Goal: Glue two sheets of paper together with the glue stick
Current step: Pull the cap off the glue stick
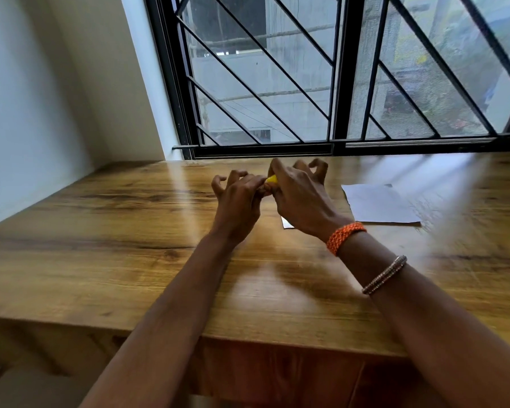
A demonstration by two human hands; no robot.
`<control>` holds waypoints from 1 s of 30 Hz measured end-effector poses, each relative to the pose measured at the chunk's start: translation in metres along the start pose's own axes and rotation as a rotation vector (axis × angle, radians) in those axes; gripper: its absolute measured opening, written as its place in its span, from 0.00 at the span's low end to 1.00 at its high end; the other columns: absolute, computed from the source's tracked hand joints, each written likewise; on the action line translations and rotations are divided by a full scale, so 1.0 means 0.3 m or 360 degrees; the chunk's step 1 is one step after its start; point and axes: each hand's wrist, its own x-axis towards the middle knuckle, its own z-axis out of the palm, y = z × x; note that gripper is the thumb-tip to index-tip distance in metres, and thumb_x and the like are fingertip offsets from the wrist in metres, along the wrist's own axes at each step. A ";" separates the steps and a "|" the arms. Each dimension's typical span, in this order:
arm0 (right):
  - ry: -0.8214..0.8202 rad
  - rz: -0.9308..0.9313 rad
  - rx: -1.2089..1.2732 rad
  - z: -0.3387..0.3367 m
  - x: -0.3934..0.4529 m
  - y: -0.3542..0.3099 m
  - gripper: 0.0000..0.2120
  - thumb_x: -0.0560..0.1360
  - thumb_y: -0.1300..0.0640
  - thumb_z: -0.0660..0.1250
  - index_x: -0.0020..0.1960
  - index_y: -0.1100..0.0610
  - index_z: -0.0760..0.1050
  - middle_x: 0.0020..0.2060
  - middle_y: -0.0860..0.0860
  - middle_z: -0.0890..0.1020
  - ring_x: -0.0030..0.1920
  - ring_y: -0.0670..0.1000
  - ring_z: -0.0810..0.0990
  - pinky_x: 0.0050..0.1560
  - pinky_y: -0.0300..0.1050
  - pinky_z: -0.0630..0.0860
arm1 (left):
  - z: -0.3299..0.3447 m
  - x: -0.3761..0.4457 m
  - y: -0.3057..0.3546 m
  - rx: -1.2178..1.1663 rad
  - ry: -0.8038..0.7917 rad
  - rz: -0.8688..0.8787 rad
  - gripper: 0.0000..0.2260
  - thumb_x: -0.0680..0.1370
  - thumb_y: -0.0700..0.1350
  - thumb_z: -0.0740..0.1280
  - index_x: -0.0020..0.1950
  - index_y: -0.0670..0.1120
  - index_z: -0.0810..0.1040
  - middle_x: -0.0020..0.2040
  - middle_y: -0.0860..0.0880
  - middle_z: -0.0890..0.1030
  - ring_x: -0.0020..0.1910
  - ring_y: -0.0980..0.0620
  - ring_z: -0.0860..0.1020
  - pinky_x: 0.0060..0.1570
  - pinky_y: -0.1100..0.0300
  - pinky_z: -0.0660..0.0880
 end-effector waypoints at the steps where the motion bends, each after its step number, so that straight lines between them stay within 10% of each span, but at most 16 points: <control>1: 0.0008 -0.0003 0.0008 -0.002 0.001 0.003 0.08 0.77 0.55 0.61 0.54 0.57 0.69 0.41 0.53 0.81 0.51 0.55 0.76 0.44 0.44 0.47 | 0.000 0.000 -0.001 -0.0034 -0.0036 -0.0010 0.12 0.78 0.41 0.61 0.60 0.45 0.78 0.56 0.46 0.81 0.65 0.45 0.70 0.56 0.56 0.50; 8: 0.0045 0.0192 0.0347 0.015 0.001 0.013 0.08 0.79 0.53 0.61 0.51 0.58 0.69 0.38 0.53 0.78 0.40 0.50 0.70 0.41 0.42 0.53 | -0.012 0.004 -0.012 -0.0098 -0.0001 -0.0067 0.20 0.73 0.52 0.69 0.63 0.48 0.73 0.57 0.51 0.80 0.61 0.49 0.72 0.56 0.55 0.53; 15: 0.0010 0.0188 0.0418 0.025 0.001 0.011 0.07 0.78 0.52 0.61 0.47 0.55 0.65 0.35 0.50 0.76 0.40 0.51 0.72 0.42 0.43 0.50 | -0.020 0.003 -0.014 -0.0040 0.0075 0.0027 0.12 0.75 0.42 0.66 0.58 0.46 0.79 0.51 0.49 0.83 0.55 0.47 0.74 0.46 0.60 0.49; 25: 0.0018 -0.0295 -0.0434 -0.036 0.041 0.031 0.10 0.76 0.50 0.56 0.50 0.56 0.71 0.39 0.50 0.81 0.49 0.54 0.77 0.58 0.51 0.54 | -0.023 0.040 -0.066 0.0131 0.0042 0.0224 0.19 0.73 0.31 0.62 0.58 0.50 0.70 0.50 0.47 0.80 0.55 0.49 0.64 0.52 0.53 0.57; 30: 0.0320 -0.0093 -0.0039 -0.067 0.040 0.011 0.08 0.75 0.51 0.63 0.50 0.55 0.72 0.40 0.49 0.79 0.46 0.52 0.76 0.54 0.48 0.55 | -0.057 0.005 -0.173 0.0106 0.0157 -0.0175 0.17 0.77 0.34 0.59 0.62 0.48 0.74 0.57 0.48 0.79 0.58 0.44 0.70 0.49 0.57 0.53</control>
